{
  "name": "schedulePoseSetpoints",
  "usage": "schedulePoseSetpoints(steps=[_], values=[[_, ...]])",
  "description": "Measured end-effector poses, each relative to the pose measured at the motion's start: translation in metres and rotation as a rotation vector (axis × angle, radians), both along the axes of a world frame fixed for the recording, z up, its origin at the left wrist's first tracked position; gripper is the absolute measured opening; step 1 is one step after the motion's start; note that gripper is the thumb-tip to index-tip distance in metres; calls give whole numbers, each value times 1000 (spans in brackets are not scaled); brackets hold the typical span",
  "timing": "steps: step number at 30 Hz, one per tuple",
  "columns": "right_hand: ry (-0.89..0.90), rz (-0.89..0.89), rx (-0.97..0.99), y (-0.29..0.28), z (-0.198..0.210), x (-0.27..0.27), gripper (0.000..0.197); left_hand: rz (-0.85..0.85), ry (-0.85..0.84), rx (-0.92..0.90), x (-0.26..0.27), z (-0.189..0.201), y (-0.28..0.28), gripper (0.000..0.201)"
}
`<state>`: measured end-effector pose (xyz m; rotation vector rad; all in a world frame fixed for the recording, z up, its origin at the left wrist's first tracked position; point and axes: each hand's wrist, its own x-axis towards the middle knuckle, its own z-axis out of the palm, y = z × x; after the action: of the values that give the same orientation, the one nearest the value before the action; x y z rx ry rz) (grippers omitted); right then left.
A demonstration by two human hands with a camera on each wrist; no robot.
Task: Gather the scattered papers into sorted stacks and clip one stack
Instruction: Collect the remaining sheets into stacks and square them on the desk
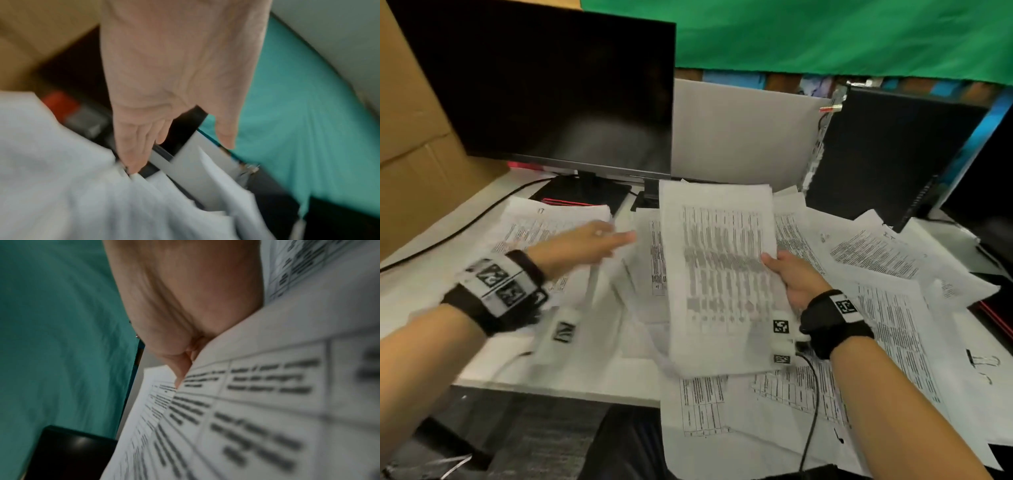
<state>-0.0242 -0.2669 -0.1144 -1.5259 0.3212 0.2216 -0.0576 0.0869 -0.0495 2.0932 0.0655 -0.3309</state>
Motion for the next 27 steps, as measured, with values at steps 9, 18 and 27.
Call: schedulePoseSetpoints(steps=[9,18,27], values=[[44,-450,-504,-76,3,20,90,98,113,-748,40,-68,-111,39],[89,-291,-305,-115,-35,7,57,189,313,-622,53,-99,-111,35],[-172,-574,173,-118,-41,-25,44,182,242,-690,48,-100,-106,20]])
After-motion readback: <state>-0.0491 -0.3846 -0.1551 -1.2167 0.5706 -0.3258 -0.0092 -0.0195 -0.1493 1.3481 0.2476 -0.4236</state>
